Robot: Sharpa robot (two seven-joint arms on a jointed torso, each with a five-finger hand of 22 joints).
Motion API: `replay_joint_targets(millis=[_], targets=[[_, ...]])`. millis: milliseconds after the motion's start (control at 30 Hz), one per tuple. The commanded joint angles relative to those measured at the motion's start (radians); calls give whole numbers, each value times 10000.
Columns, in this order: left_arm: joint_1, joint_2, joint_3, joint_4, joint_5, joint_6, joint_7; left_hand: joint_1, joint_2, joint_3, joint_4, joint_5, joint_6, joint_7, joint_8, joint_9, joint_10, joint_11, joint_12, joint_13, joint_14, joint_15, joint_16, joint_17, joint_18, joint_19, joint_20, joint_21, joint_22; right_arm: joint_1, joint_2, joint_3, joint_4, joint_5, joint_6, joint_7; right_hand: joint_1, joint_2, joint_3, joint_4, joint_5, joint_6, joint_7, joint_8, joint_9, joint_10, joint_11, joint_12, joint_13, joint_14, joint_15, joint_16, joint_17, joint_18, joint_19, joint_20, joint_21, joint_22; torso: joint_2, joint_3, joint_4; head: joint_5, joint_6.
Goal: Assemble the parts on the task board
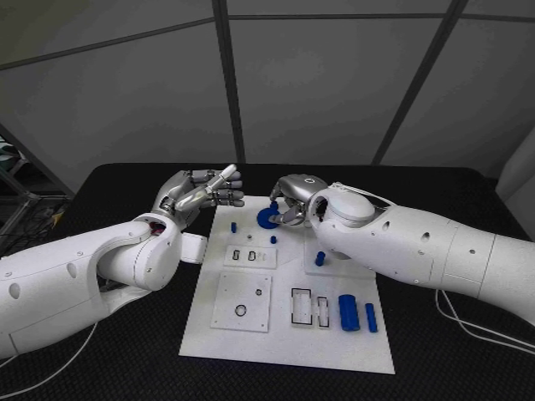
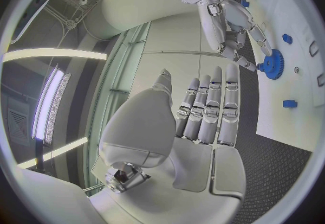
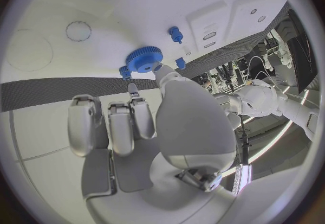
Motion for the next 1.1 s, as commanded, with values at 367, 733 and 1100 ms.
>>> replay_joint_targets(millis=[367, 733, 1100], targets=[[18, 0, 8, 9, -58, 115, 26, -62, 67, -45, -3, -40, -16, 63, -42, -9, -17, 89, -51, -9, -40, 62, -50, 13, 96, -88, 17, 60, 11, 15, -419, -1, 313, 564, -761, 486, -415, 281, -581, 518, 509, 749, -35, 154, 78, 100, 11, 160, 1099, 897, 52, 49, 1876, -41, 62, 60, -5, 824, -7, 16, -22, 16, 61], [15, -60, 6, -52, -57, 146, 54, -61, 70, -49, -4, -39, -12, 62, -45, -7, -14, 89, -54, -8, -44, 64, -61, 17, 96, -97, 19, 60, 12, 14, -2851, 5, 1586, 3726, -1617, 2804, 631, 407, -388, -170, 674, 1059, -5, 168, 67, -20, 17, -11, 946, 813, 51, -95, 1523, 37, -202, 50, -173, 486, -82, 59, -261, 51, 142], [4, 79, 3, -319, -56, 235, 78, -40, 90, -56, -24, -36, 44, 26, -39, 4, 52, 65, -40, 5, -42, 58, -100, 39, 100, -134, 24, 64, 13, 13, -4048, -4, 1185, 4949, -1087, 3901, 1163, 283, -366, -674, 670, 1175, 23, 131, 43, -78, 28, -98, 873, 791, 52, -150, 1419, 71, -321, 50, -262, 335, -135, 146, -441, -82, 255]])
